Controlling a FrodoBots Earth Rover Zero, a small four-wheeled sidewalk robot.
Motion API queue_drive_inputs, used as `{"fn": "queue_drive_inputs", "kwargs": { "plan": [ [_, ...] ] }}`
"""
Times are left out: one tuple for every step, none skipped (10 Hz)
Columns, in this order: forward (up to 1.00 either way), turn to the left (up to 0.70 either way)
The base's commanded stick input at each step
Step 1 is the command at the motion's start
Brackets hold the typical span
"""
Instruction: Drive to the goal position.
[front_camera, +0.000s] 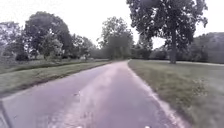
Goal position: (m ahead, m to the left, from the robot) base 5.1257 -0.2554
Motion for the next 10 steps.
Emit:
{"fn": "queue_drive_inputs", "kwargs": {
  "plan": [
    [0.7,-0.01],
    [0.7,-0.01],
    [0.7,-0.01],
    [0.7,-0.01],
    [0.7,-0.01],
    [0.7,-0.01],
    [0.7,0.0],
    [0.7,0.0],
    [0.7,0.0],
    [0.7,0.0]
  ]
}}
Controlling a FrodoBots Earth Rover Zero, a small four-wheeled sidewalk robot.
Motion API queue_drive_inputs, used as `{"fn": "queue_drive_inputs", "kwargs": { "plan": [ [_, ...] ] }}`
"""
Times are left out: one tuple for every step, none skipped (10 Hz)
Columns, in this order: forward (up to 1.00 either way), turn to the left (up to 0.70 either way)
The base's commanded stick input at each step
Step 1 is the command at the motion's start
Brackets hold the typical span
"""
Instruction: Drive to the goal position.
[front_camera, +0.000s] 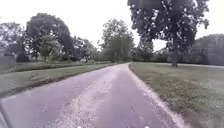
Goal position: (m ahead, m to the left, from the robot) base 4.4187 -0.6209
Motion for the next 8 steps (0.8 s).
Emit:
{"fn": "queue_drive_inputs", "kwargs": {
  "plan": [
    [0.7,0.0],
    [0.7,0.0],
    [0.7,0.0],
    [0.7,0.0],
    [0.7,0.0],
    [0.7,0.0],
    [0.7,0.0],
    [0.7,0.0]
  ]
}}
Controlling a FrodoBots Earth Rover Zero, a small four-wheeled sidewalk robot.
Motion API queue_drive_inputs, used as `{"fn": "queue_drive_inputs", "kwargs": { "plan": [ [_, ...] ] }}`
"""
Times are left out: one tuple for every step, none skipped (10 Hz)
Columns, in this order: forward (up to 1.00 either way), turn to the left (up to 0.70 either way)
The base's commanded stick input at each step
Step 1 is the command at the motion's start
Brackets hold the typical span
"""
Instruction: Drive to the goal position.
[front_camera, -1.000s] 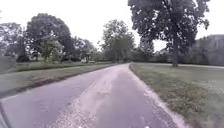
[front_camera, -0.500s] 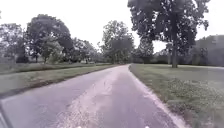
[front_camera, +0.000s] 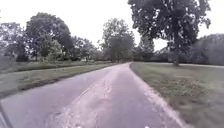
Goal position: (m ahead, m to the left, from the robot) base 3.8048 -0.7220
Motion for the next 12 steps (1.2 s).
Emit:
{"fn": "queue_drive_inputs", "kwargs": {
  "plan": [
    [0.7,0.0],
    [0.7,0.0],
    [0.7,0.0],
    [0.7,-0.01],
    [0.7,-0.01],
    [0.7,-0.01],
    [0.7,-0.01],
    [0.7,-0.01],
    [0.7,0.0],
    [0.7,0.0],
    [0.7,0.0],
    [0.7,0.0]
  ]
}}
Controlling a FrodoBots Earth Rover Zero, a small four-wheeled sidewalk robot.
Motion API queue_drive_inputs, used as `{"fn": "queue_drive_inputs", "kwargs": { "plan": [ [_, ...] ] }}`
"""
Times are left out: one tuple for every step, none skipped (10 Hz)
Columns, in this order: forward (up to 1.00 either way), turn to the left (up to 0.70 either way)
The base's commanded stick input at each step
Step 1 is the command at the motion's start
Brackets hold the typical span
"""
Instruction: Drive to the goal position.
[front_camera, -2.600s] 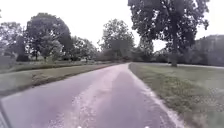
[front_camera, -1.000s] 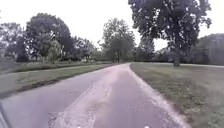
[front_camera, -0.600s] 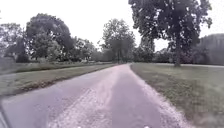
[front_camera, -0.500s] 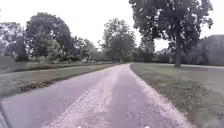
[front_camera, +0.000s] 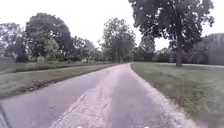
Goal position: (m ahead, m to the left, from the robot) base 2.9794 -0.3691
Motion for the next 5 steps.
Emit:
{"fn": "queue_drive_inputs", "kwargs": {
  "plan": [
    [0.7,0.0],
    [0.7,0.0],
    [0.7,0.0],
    [0.7,0.0],
    [0.7,0.0]
  ]
}}
